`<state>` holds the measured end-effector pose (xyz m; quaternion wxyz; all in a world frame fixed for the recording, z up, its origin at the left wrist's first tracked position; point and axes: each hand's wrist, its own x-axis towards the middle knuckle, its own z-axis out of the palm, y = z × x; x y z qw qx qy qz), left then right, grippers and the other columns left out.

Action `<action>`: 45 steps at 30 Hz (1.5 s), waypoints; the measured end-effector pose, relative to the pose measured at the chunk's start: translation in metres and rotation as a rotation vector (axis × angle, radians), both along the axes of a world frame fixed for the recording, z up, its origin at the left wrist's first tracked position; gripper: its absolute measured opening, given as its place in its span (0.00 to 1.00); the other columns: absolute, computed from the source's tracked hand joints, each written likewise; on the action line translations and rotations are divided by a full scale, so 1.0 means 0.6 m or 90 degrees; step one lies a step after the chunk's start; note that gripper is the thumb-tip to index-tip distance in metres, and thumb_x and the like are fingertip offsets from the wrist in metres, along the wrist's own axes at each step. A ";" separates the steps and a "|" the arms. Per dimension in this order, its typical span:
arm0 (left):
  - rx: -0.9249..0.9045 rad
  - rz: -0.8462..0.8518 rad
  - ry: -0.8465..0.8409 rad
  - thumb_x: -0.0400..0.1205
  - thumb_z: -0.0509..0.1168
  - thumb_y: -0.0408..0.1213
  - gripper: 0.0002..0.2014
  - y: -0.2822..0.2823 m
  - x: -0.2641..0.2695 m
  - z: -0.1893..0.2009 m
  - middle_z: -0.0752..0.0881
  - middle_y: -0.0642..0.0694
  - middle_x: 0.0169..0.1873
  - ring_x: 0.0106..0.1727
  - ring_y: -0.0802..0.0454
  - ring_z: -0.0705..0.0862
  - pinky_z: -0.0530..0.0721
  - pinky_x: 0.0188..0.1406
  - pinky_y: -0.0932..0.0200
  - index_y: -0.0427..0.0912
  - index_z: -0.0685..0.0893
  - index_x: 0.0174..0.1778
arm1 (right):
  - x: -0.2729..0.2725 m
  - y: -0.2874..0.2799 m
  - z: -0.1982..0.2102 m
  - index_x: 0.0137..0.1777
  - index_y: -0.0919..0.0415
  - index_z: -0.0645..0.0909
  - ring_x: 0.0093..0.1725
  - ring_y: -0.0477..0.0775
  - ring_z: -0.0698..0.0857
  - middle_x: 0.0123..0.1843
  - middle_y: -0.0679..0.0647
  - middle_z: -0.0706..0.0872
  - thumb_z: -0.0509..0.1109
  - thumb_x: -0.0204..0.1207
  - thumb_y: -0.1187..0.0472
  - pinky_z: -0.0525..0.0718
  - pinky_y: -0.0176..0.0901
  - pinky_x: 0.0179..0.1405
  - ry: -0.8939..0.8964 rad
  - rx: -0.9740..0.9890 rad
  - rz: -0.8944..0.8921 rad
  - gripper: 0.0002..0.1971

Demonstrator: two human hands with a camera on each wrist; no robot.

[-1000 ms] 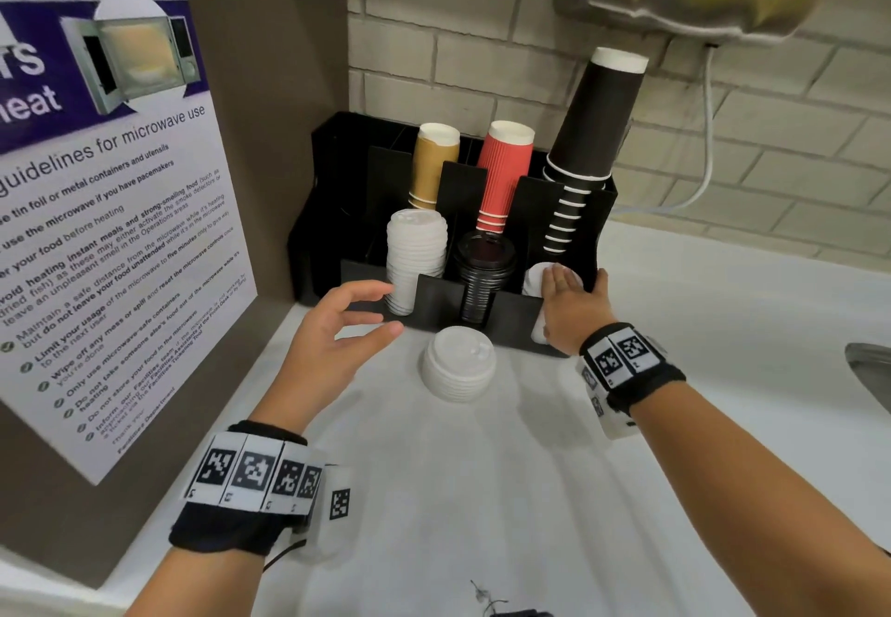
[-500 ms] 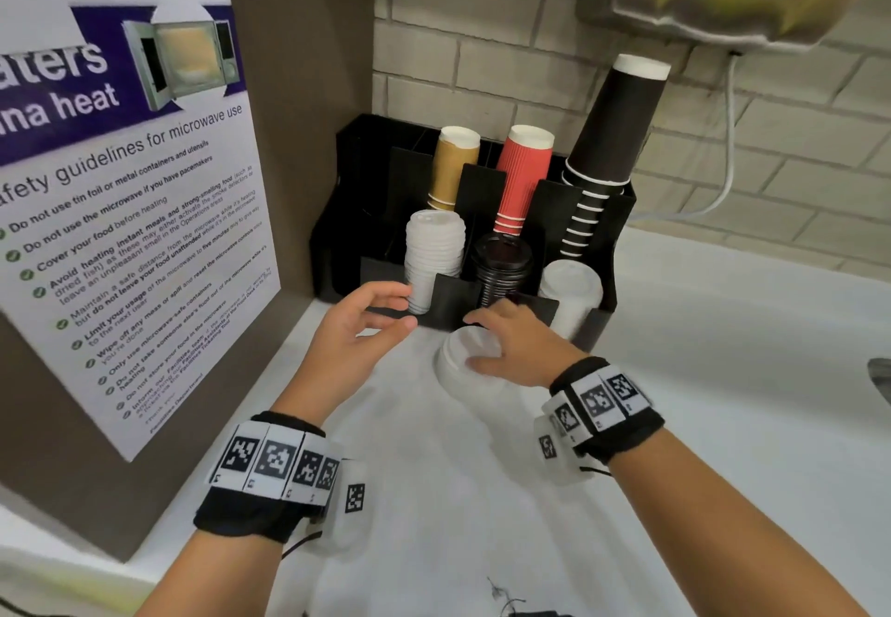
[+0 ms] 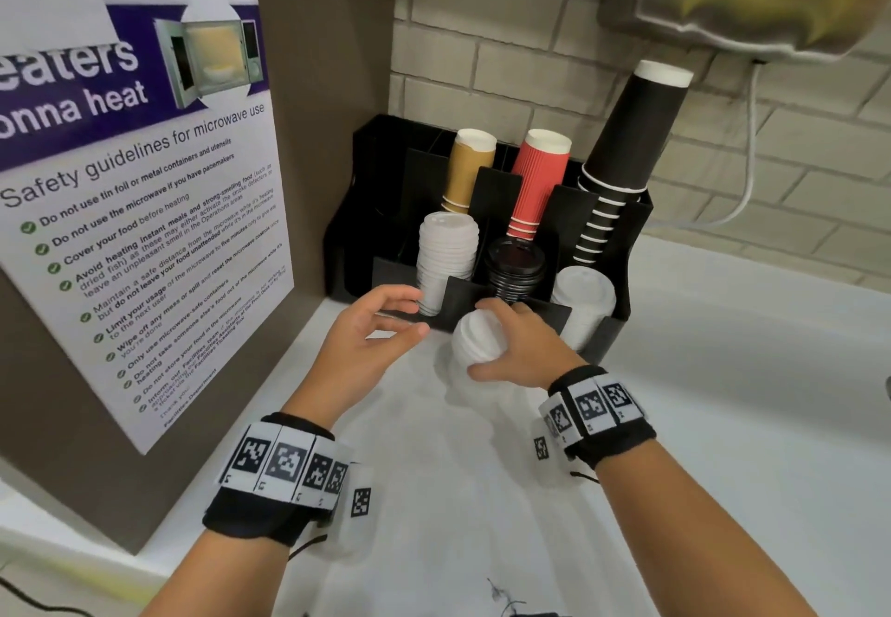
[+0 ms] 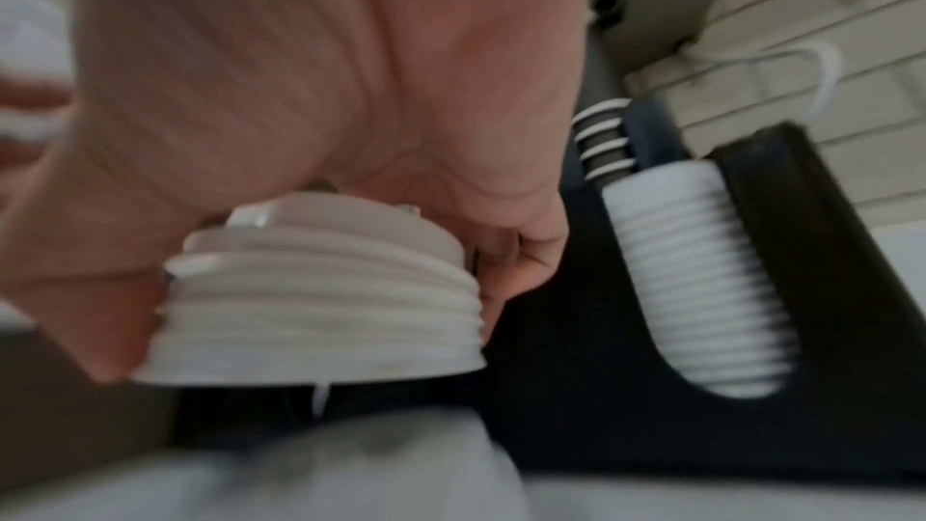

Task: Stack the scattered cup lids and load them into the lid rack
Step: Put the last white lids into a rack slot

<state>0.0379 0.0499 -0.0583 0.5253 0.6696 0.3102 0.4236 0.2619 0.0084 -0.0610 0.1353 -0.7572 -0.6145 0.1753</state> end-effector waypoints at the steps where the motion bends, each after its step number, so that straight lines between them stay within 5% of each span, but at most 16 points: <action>1: -0.011 -0.010 -0.005 0.76 0.75 0.36 0.19 -0.003 0.004 0.001 0.85 0.57 0.55 0.49 0.64 0.86 0.81 0.45 0.72 0.58 0.82 0.59 | -0.001 -0.005 0.010 0.75 0.44 0.65 0.66 0.58 0.75 0.66 0.54 0.74 0.81 0.62 0.48 0.74 0.53 0.68 0.067 0.054 -0.005 0.42; 5: -0.055 -0.100 -0.030 0.62 0.80 0.45 0.43 -0.020 0.030 0.002 0.77 0.59 0.71 0.67 0.60 0.80 0.85 0.58 0.58 0.64 0.72 0.75 | -0.036 -0.036 0.049 0.73 0.34 0.68 0.60 0.45 0.82 0.59 0.46 0.82 0.81 0.67 0.54 0.81 0.33 0.57 0.386 0.161 0.061 0.36; 9: -0.045 -0.152 -0.096 0.62 0.81 0.39 0.46 -0.027 0.044 0.004 0.79 0.56 0.66 0.64 0.60 0.83 0.87 0.48 0.61 0.62 0.70 0.76 | -0.059 -0.055 0.070 0.71 0.35 0.72 0.62 0.52 0.84 0.62 0.54 0.84 0.78 0.69 0.56 0.83 0.50 0.66 0.500 0.161 0.112 0.32; 15: -0.032 -0.185 -0.099 0.61 0.85 0.36 0.44 -0.021 0.043 0.006 0.79 0.59 0.66 0.66 0.56 0.82 0.88 0.49 0.57 0.61 0.73 0.72 | -0.033 -0.067 0.088 0.72 0.41 0.75 0.61 0.49 0.85 0.62 0.51 0.85 0.78 0.68 0.57 0.83 0.48 0.65 0.516 0.120 0.123 0.31; 26: -0.016 -0.156 -0.097 0.56 0.84 0.47 0.45 -0.024 0.061 0.004 0.79 0.67 0.66 0.68 0.56 0.80 0.88 0.54 0.52 0.70 0.74 0.69 | -0.029 -0.071 0.088 0.70 0.41 0.77 0.60 0.55 0.87 0.63 0.52 0.85 0.79 0.69 0.60 0.85 0.54 0.62 0.549 0.148 0.113 0.30; 32: -0.028 -0.152 -0.083 0.54 0.84 0.46 0.47 -0.022 0.060 0.005 0.79 0.64 0.67 0.68 0.57 0.80 0.88 0.55 0.48 0.69 0.73 0.70 | -0.039 -0.071 0.084 0.70 0.46 0.77 0.63 0.45 0.84 0.62 0.47 0.85 0.82 0.67 0.62 0.83 0.39 0.60 0.499 0.200 0.107 0.31; 40: -0.041 -0.151 -0.081 0.58 0.85 0.38 0.52 -0.021 0.062 -0.002 0.74 0.54 0.74 0.72 0.56 0.77 0.87 0.58 0.50 0.64 0.67 0.76 | -0.050 -0.063 0.078 0.67 0.49 0.76 0.58 0.40 0.84 0.59 0.48 0.85 0.81 0.67 0.67 0.84 0.34 0.54 0.461 0.218 0.091 0.30; 45: -0.026 -0.131 -0.065 0.62 0.80 0.43 0.46 -0.014 0.052 0.001 0.66 0.62 0.77 0.75 0.62 0.72 0.81 0.66 0.55 0.70 0.67 0.74 | -0.006 -0.049 0.120 0.67 0.54 0.76 0.59 0.39 0.83 0.62 0.48 0.83 0.80 0.67 0.69 0.83 0.32 0.52 0.389 0.275 0.091 0.29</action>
